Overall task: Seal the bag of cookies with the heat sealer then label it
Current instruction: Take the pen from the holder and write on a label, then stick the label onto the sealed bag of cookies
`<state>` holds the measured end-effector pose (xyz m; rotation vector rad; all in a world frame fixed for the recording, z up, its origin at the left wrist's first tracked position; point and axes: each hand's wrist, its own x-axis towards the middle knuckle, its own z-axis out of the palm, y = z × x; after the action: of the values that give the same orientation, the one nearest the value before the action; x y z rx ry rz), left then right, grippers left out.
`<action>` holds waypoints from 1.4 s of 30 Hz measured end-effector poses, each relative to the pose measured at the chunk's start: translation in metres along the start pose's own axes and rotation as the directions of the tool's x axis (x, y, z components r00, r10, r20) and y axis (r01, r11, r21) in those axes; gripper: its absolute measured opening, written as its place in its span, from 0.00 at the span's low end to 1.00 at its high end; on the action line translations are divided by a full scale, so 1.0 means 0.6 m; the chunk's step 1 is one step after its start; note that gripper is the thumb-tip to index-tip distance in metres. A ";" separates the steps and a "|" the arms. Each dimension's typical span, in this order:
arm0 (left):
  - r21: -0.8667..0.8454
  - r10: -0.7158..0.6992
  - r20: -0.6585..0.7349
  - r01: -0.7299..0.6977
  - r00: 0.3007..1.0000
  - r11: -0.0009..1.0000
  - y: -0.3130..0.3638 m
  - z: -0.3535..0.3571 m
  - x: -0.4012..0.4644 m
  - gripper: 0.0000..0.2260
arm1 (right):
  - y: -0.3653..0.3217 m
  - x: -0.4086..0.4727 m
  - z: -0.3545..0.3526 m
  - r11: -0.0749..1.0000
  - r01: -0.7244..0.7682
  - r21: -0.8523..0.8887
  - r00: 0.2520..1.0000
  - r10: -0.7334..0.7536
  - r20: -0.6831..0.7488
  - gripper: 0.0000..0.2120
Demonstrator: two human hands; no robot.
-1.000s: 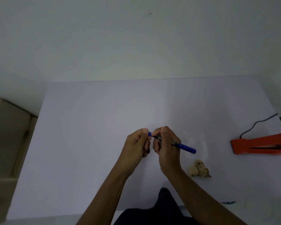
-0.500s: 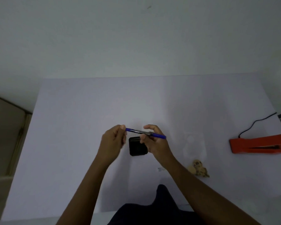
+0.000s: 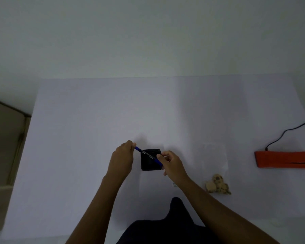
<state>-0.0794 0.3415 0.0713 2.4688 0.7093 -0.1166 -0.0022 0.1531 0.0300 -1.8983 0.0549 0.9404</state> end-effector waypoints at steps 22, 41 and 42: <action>-0.488 -0.150 -0.012 0.126 0.989 0.864 0.012 0.061 0.065 0.11 | -0.070 0.106 0.037 0.987 0.037 0.159 0.986 -0.010 -0.167 0.09; -0.431 -0.198 -0.180 0.103 0.964 0.896 0.069 0.049 0.106 0.23 | -0.082 0.108 -0.021 0.989 0.129 0.076 0.968 -0.110 -0.224 0.10; -0.411 -0.130 -0.206 0.035 0.970 0.911 0.077 0.060 0.085 0.21 | -0.061 0.093 -0.036 0.988 0.129 0.082 0.966 -0.107 -0.235 0.09</action>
<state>-0.0096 0.3135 0.0523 2.0701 0.8422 0.2663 0.0646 0.1741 0.0273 -1.8899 0.1212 0.6239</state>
